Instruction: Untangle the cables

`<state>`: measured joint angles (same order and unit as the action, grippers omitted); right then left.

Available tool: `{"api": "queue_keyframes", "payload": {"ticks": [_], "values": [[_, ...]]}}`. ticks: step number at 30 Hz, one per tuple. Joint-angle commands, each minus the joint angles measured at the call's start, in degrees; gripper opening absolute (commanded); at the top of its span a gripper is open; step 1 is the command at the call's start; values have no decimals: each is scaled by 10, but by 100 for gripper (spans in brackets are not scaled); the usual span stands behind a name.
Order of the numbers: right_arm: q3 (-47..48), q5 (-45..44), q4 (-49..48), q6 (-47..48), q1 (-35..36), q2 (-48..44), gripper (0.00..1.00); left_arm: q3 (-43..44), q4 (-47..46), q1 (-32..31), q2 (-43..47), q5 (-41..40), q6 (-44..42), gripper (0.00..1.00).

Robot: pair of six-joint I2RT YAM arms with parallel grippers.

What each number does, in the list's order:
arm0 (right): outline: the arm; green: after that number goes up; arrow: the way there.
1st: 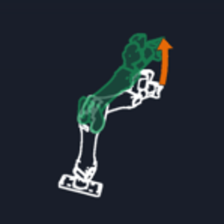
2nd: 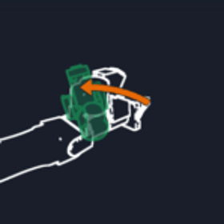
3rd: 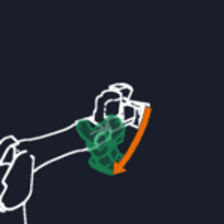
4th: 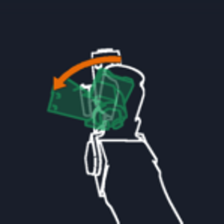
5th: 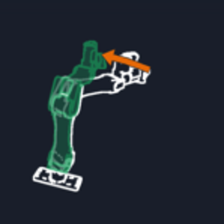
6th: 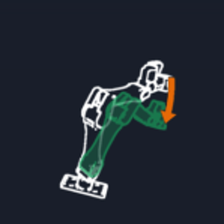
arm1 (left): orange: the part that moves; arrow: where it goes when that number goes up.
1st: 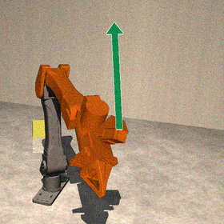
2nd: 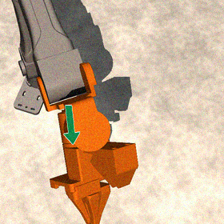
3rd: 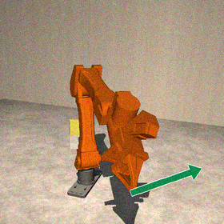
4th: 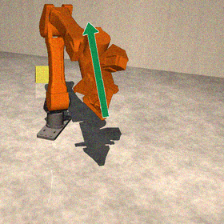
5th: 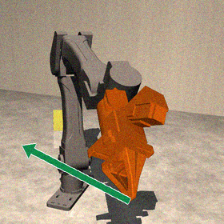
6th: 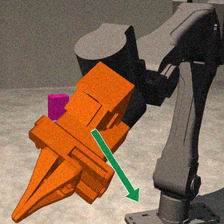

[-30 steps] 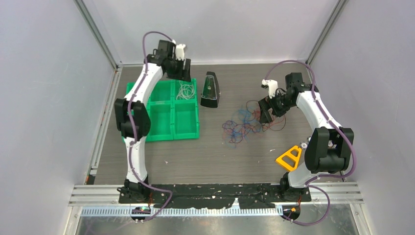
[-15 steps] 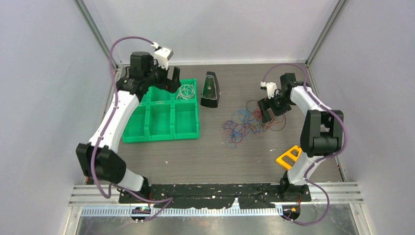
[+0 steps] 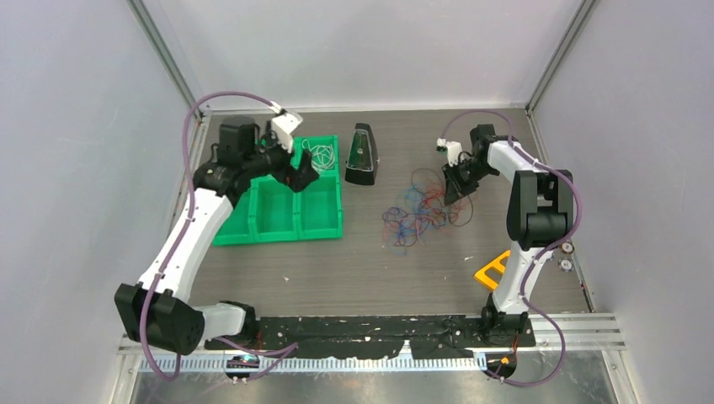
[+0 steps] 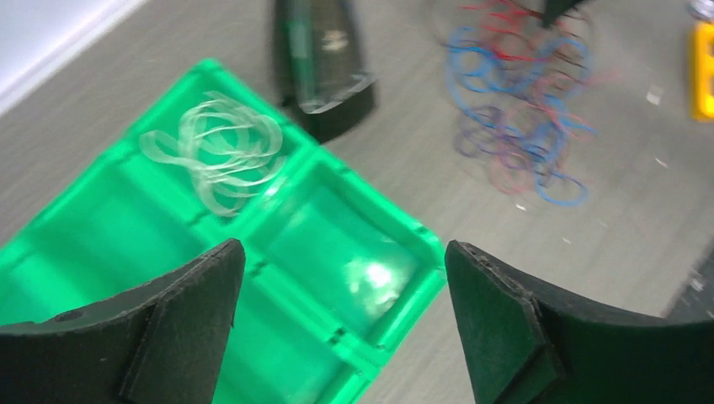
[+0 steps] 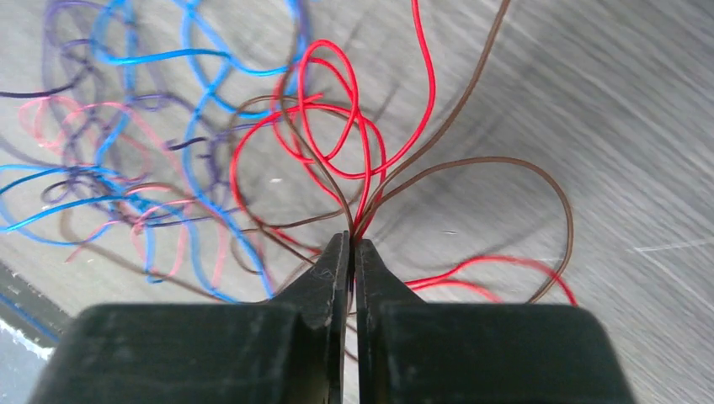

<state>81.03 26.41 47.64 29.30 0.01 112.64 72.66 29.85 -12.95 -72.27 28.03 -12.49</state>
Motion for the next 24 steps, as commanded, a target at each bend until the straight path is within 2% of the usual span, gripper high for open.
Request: {"api": "queue_keyframes", "payload": {"ticks": [1,6,9,12,19,24], "values": [[-18,77,42,68,31,-98,6,-17,-3,-78,-41,118,-13,85],[-53,126,77,98,36,-138,6,41,-66,-174,-183,97,44,70],[-66,134,80,98,40,-139,6,126,-41,-211,-286,88,36,65],[-69,141,76,84,40,-136,6,193,-11,-236,-352,93,28,64],[-64,121,65,54,40,-113,5,181,-23,-285,-385,103,-21,63],[-70,126,45,20,40,-105,6,196,-14,-300,-421,86,-11,62]]}}
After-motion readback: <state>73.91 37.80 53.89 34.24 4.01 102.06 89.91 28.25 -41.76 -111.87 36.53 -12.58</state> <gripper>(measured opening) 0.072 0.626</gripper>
